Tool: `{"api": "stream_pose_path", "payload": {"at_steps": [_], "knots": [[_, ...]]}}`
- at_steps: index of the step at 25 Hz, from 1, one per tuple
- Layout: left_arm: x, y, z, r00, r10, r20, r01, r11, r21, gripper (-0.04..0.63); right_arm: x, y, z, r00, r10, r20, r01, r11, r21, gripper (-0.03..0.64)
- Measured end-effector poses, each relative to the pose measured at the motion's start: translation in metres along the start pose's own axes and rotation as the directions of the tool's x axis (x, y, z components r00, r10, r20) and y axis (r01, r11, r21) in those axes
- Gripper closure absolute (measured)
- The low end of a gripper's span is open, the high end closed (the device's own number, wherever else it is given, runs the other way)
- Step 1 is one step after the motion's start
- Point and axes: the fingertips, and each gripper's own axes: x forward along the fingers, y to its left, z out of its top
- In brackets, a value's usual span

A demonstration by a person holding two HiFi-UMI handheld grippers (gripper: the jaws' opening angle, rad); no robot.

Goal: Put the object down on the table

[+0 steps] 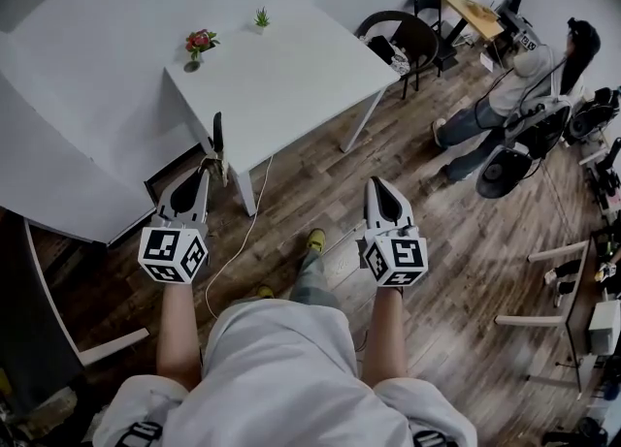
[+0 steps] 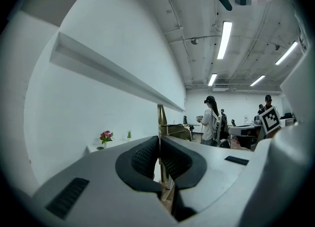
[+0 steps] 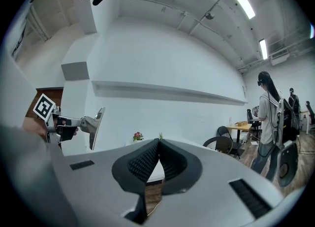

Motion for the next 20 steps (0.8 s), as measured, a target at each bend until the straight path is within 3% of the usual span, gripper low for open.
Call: {"api": "stream_pose_path", "payload": {"at_steps": [8,20], "knots": [[0.075,-0.007,0.000,1.000,-0.004,-0.015,0.004,1.000,0.013,0.572,0.050,-0.054,-0.003,1.000,-0.004,0.005,0.004,1.000,0.025,0.607],[0.218,-0.036,-0.010,0.997,0.016,-0.069,-0.013,0.999,0.042,0.572,0.150,-0.177,-0.017,1.000,0.019,-0.013,-0.017,0.996,0.090,0.607]]}}
